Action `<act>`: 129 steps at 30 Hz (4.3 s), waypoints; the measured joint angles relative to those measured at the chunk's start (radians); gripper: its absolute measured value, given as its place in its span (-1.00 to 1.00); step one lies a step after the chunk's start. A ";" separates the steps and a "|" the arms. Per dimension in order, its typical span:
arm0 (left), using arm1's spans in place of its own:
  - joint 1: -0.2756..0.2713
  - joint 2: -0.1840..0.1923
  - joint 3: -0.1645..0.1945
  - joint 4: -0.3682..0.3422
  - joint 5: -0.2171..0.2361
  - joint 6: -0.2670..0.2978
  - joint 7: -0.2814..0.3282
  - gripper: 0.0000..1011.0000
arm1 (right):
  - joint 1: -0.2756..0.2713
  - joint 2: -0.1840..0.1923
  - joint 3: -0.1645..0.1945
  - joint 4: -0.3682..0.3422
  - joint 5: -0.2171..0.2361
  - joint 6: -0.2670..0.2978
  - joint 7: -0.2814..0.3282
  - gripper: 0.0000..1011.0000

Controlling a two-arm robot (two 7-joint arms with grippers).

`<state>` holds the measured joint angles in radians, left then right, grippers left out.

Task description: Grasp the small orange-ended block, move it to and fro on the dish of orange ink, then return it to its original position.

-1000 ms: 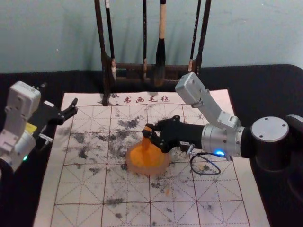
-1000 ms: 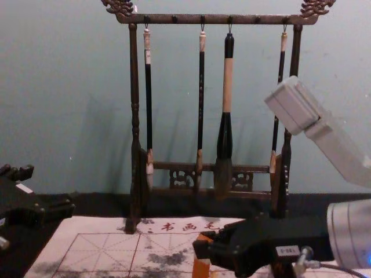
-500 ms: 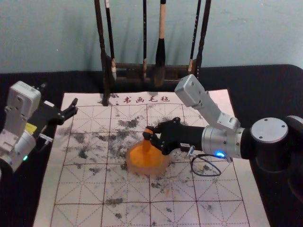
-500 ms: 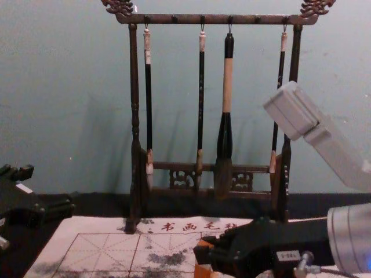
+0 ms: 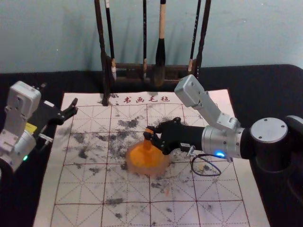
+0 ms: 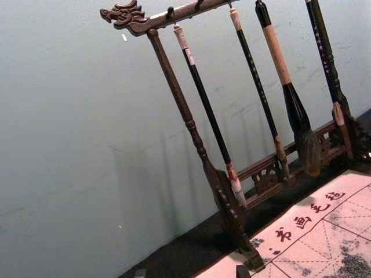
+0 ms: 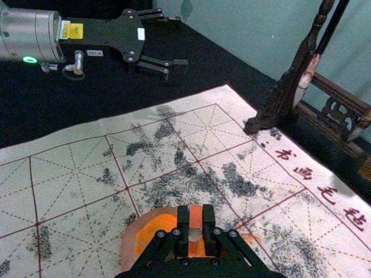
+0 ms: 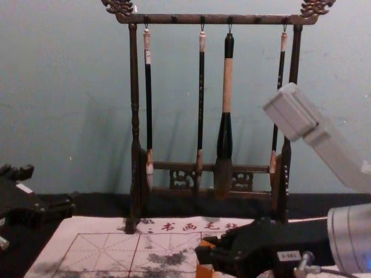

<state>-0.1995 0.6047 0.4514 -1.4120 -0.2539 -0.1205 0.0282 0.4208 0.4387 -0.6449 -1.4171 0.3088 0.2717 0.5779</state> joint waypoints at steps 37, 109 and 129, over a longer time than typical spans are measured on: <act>0.000 0.000 0.000 0.000 0.000 0.000 0.000 0.98 | -0.040 0.063 0.005 -0.061 0.027 -0.004 0.032 -0.73; 0.000 0.000 0.000 0.000 0.000 0.000 0.000 0.98 | -0.017 0.009 0.024 -0.009 0.029 0.020 -0.022 -0.73; 0.000 0.000 0.000 0.000 0.000 0.000 0.000 0.98 | -0.043 0.051 0.034 -0.046 0.034 -0.004 -0.008 -0.73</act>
<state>-0.1995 0.6047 0.4514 -1.4120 -0.2539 -0.1205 0.0283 0.3775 0.4894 -0.6111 -1.4632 0.3423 0.2678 0.5703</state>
